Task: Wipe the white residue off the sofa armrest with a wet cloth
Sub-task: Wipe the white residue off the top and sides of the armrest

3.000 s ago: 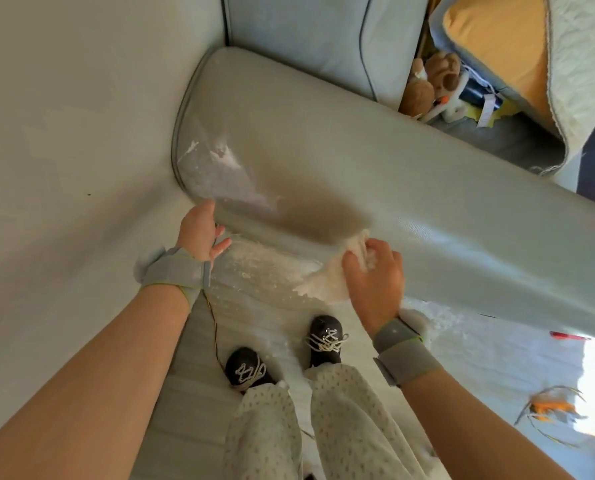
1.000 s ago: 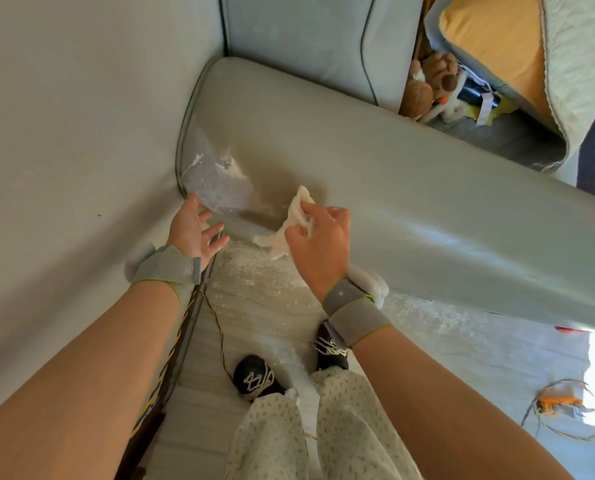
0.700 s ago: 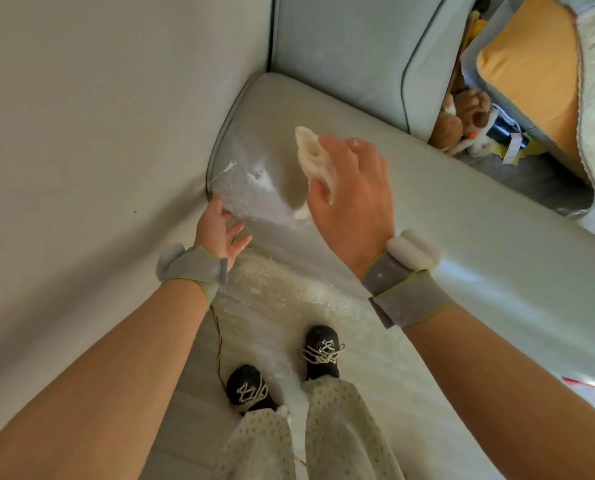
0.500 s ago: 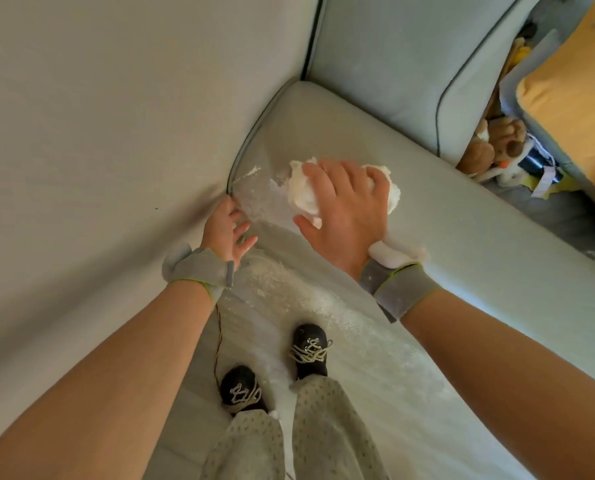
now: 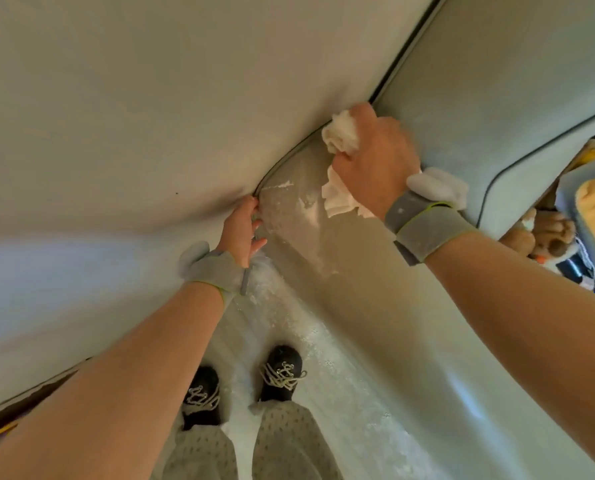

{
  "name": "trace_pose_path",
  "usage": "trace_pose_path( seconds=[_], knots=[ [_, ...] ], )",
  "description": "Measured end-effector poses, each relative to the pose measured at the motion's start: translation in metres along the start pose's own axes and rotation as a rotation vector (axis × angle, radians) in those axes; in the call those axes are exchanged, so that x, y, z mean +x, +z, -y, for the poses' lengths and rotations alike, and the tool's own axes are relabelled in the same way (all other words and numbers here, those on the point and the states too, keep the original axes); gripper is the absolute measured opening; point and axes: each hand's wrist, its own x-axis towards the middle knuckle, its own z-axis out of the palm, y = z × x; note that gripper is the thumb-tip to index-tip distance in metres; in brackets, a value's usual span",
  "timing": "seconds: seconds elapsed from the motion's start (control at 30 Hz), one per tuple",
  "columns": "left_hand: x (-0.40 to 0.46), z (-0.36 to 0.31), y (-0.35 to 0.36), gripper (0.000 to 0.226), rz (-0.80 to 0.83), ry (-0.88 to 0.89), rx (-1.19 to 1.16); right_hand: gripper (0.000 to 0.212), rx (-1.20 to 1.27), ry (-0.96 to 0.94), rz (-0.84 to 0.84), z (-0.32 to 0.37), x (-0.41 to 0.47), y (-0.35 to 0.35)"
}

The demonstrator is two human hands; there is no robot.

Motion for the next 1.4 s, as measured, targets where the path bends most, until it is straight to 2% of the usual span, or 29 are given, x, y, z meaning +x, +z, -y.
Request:
trace_pose_path(
  seconds=[0.13,0.23,0.43,0.6,0.77,0.87,0.97,1.03,1.13,1.27,1.4],
  knots=[
    [0.005,0.005,0.003,0.038,-0.053,0.054,-0.072,0.04,0.007,-0.044,0.078,0.02,0.014,0.007],
    [0.006,0.01,0.001,0.04,-0.025,0.049,-0.152,0.037,0.027,-0.126,0.055,0.032,0.01,0.016],
    [0.004,0.011,-0.007,0.044,0.053,0.018,-0.193,0.043,-0.147,-0.602,0.004,0.03,-0.005,0.036],
    [0.001,0.01,-0.005,0.043,0.041,0.019,-0.175,0.037,-0.125,-0.784,0.129,0.014,-0.021,0.033],
    [0.002,0.007,-0.01,0.047,0.084,0.003,-0.133,0.029,-0.359,-0.943,0.244,0.002,-0.049,0.049],
    [0.007,0.005,-0.014,0.05,0.109,-0.022,-0.106,0.027,-0.354,-0.952,0.192,0.007,-0.046,0.042],
    [0.008,0.005,-0.014,0.05,0.124,-0.033,-0.13,0.027,-0.295,-0.882,0.003,0.015,-0.036,0.031],
    [0.007,0.006,-0.014,0.05,0.128,-0.042,-0.17,0.026,-0.343,-0.787,-0.098,0.021,-0.023,0.031],
    [0.007,0.006,-0.015,0.047,0.127,-0.051,-0.205,0.026,-0.363,-0.713,-0.075,0.037,-0.009,0.039],
    [0.016,0.013,-0.022,0.047,0.073,-0.064,-0.239,0.038,-0.394,-0.802,-0.073,0.042,-0.007,0.05],
    [0.021,0.023,-0.025,0.046,-0.013,-0.115,-0.182,0.028,-0.46,-0.897,-0.173,0.039,-0.006,0.059]
  ],
)
